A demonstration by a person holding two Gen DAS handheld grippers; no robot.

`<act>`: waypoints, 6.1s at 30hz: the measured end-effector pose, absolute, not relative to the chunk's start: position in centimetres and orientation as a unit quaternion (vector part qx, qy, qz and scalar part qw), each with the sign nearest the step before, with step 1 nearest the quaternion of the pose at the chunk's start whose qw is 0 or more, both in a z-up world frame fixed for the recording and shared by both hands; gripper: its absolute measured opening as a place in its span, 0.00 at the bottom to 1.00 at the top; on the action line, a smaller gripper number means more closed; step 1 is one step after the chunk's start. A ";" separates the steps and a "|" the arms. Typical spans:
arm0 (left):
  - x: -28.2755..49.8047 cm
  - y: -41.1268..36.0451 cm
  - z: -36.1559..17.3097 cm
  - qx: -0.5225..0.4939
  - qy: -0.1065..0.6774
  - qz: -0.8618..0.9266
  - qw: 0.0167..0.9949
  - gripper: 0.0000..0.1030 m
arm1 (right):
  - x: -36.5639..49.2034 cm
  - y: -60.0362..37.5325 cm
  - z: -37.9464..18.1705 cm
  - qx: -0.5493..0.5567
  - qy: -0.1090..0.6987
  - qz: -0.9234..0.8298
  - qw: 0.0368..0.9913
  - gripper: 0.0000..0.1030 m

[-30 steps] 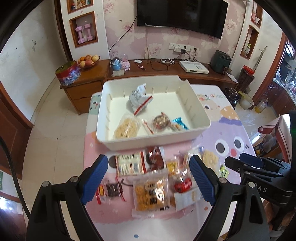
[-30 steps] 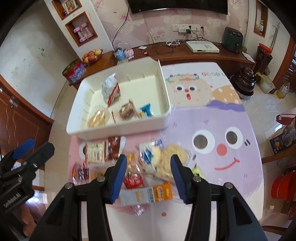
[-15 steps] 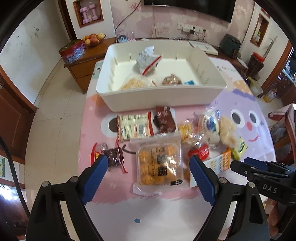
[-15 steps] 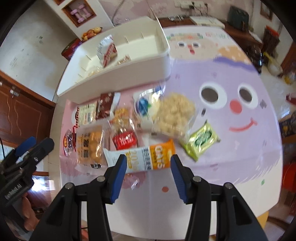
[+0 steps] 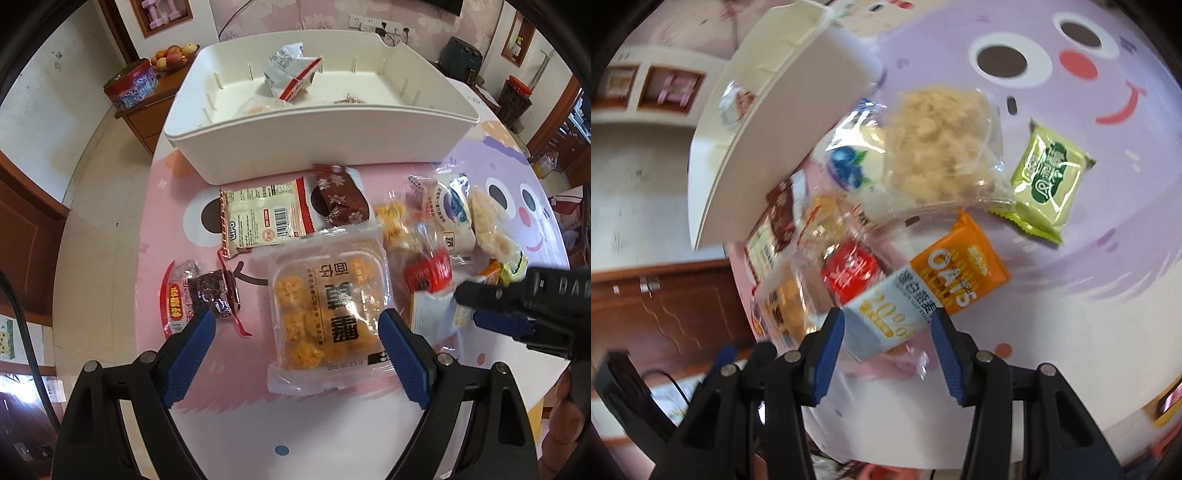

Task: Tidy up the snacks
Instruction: 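Grasp the yellow pastry bag with the left gripper while the right grasps the orange OATS bar, then lift both snacks and carry them over the white tray, then open both grippers to drop the snacks into the tray, then move both grippers back toward the snacks on the table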

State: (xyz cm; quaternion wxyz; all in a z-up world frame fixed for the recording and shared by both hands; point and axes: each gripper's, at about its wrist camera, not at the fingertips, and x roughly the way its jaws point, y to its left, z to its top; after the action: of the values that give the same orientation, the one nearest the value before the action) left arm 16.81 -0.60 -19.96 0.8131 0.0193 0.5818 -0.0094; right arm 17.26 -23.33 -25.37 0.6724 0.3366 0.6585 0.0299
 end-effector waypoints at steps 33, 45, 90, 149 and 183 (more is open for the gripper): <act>22.4 0.2 -24.9 -0.055 0.654 -0.074 0.751 0.87 | 19.2 -21.9 -27.3 0.329 0.689 -0.088 0.640 0.39; 22.9 -0.4 -27.6 -0.068 0.666 -0.033 0.742 0.77 | 18.3 -21.5 -24.6 0.270 0.667 -0.053 0.692 0.36; 24.0 2.9 6.7 -0.008 0.395 -0.039 0.918 0.64 | 23.5 -17.2 6.0 0.074 0.379 0.061 0.920 0.36; 38.8 4.6 -9.1 -0.024 0.513 -0.024 0.858 0.88 | 36.4 -13.1 -10.8 0.030 0.557 0.007 0.830 0.43; 25.0 2.6 -4.9 -0.027 0.474 -0.021 0.880 0.88 | 24.4 -15.4 -5.5 0.033 0.524 0.073 0.848 0.43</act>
State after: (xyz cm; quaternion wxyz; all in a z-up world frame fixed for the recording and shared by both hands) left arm 25.02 2.59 -4.89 0.8798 -0.0269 0.4742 -0.0209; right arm 24.44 -15.35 -5.47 0.8479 0.0327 0.5241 0.0727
